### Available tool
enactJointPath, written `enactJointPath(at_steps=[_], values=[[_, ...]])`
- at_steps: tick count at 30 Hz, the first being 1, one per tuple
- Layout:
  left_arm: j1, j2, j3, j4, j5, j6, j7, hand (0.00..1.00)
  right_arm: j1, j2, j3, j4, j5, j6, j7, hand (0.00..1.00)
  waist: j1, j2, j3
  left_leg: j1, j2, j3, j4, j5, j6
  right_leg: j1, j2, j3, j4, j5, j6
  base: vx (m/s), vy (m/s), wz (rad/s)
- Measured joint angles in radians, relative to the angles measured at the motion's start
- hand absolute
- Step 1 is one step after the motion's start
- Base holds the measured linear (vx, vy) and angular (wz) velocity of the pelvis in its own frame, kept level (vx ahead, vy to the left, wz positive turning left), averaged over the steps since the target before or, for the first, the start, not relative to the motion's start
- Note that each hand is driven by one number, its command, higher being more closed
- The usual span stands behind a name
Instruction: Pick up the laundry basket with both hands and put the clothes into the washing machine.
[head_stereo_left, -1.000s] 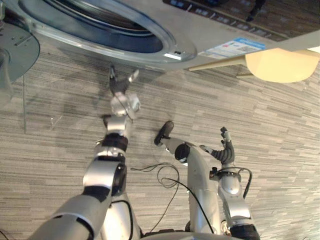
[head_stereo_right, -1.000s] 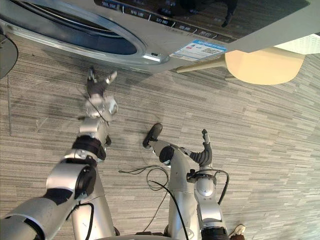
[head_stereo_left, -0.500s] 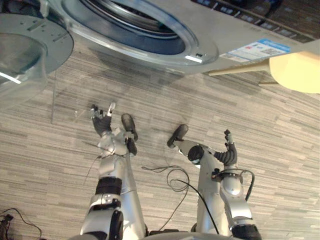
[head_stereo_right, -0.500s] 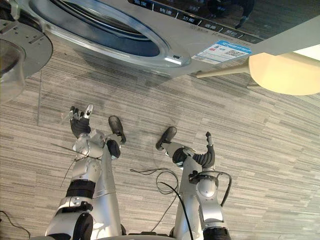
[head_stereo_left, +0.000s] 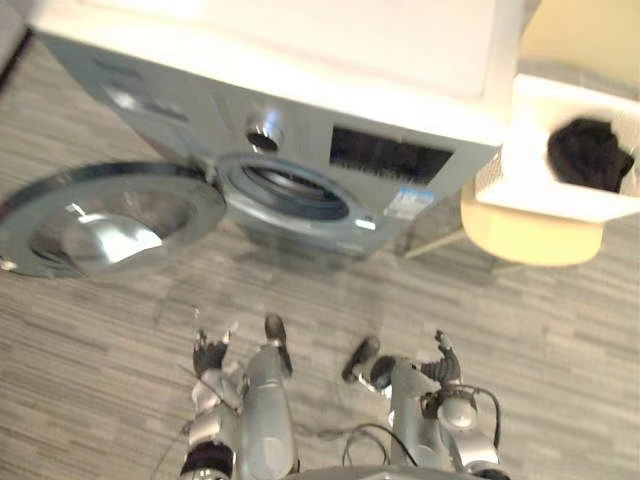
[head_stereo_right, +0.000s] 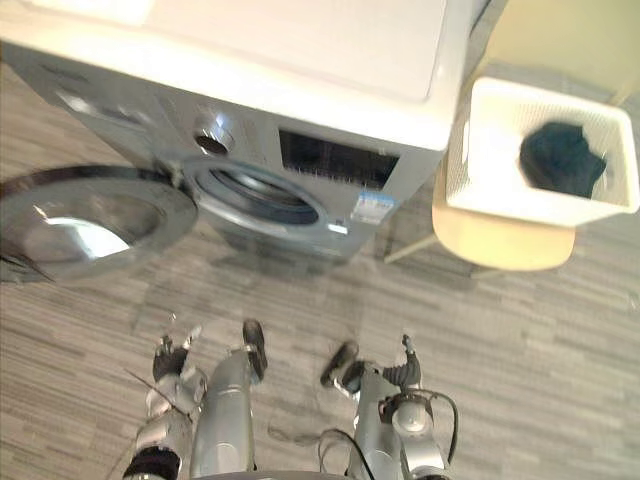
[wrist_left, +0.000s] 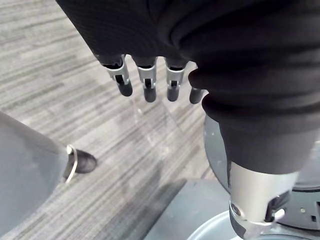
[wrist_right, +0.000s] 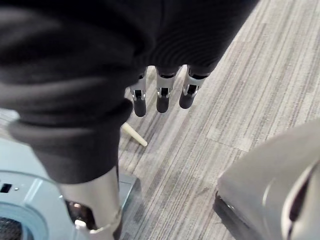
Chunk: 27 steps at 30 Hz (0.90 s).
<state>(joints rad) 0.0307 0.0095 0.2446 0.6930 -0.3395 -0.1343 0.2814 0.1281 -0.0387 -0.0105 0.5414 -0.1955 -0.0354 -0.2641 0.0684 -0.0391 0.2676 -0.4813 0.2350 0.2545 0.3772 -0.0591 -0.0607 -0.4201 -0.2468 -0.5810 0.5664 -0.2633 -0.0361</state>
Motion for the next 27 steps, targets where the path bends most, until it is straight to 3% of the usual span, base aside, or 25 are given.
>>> enactJointPath(at_steps=[2, 4, 6, 8, 11, 16, 22, 27], values=[[0.023, -0.015, -0.001, 0.017, 0.0, 0.001, -0.017, 0.0, 0.008, -0.004, -0.003, 0.029, 0.002, -0.002, 0.01, 0.0, -0.002, 0.012, -0.037, 0.029, 0.002, 0.012, 0.031, -0.006, 0.007, 0.045, -0.002, -0.025, -0.04, 0.009, -0.018, 0.12, -0.015, 0.34], [0.034, -0.031, 0.0, 0.054, -0.001, 0.001, -0.037, 0.0, 0.009, -0.01, -0.028, 0.066, 0.01, -0.005, 0.025, 0.0, -0.003, 0.03, -0.061, 0.098, -0.01, 0.039, 0.092, -0.038, 0.005, 0.11, -0.001, -0.044, -0.099, 0.03, -0.001, 0.11, 0.057, 0.32], [0.032, -0.045, 0.001, 0.095, -0.001, -0.006, -0.046, 0.0, 0.001, -0.011, -0.075, 0.112, 0.028, -0.012, 0.03, 0.0, 0.0, 0.044, -0.078, 0.148, -0.032, 0.045, 0.045, -0.046, -0.004, 0.15, 0.009, -0.048, -0.154, 0.069, 0.019, 0.07, 0.085, 0.0], [0.036, -0.053, 0.0, 0.197, 0.0, 0.0, -0.065, 0.0, -0.024, -0.007, -0.146, 0.221, 0.039, -0.02, 0.048, 0.0, -0.008, 0.072, -0.127, 0.259, -0.056, 0.053, -0.159, -0.033, -0.01, 0.212, 0.063, -0.04, -0.308, 0.16, 0.044, 0.1, 0.151, -0.24], [0.038, -0.05, -0.002, 0.234, 0.031, 0.001, -0.065, 0.0, -0.023, -0.006, -0.187, 0.308, 0.071, -0.015, 0.051, 0.0, -0.032, 0.07, -0.139, 0.37, -0.111, 0.072, -0.29, 0.006, -0.002, 0.297, 0.078, -0.017, -0.434, 0.233, 0.074, 0.09, 0.195, -0.18], [0.041, -0.031, 0.0, 0.285, 0.061, 0.007, -0.083, 0.0, -0.02, 0.005, -0.228, 0.379, 0.094, 0.0, 0.061, 0.0, -0.05, 0.059, -0.166, 0.431, -0.151, 0.087, -0.343, 0.014, 0.004, 0.335, 0.073, 0.016, -0.484, 0.267, 0.09, 0.03, 0.111, -0.14], [0.046, -0.01, -0.002, 0.306, 0.117, 0.022, -0.088, 0.0, -0.031, 0.024, -0.213, 0.388, 0.086, 0.007, 0.079, 0.0, -0.051, 0.043, -0.169, 0.486, -0.143, 0.136, -0.357, 0.013, 0.004, 0.341, 0.088, 0.085, -0.475, 0.275, 0.086, -0.04, 0.017, -0.28], [0.03, 0.013, -0.016, 0.319, 0.181, 0.043, -0.106, 0.0, -0.078, 0.003, -0.166, 0.391, 0.084, 0.011, 0.092, 0.0, -0.063, 0.038, -0.14, 0.451, -0.099, 0.23, -0.226, -0.049, 0.028, 0.246, 0.063, 0.15, -0.371, 0.235, 0.05, -0.15, -0.041, -0.56]])
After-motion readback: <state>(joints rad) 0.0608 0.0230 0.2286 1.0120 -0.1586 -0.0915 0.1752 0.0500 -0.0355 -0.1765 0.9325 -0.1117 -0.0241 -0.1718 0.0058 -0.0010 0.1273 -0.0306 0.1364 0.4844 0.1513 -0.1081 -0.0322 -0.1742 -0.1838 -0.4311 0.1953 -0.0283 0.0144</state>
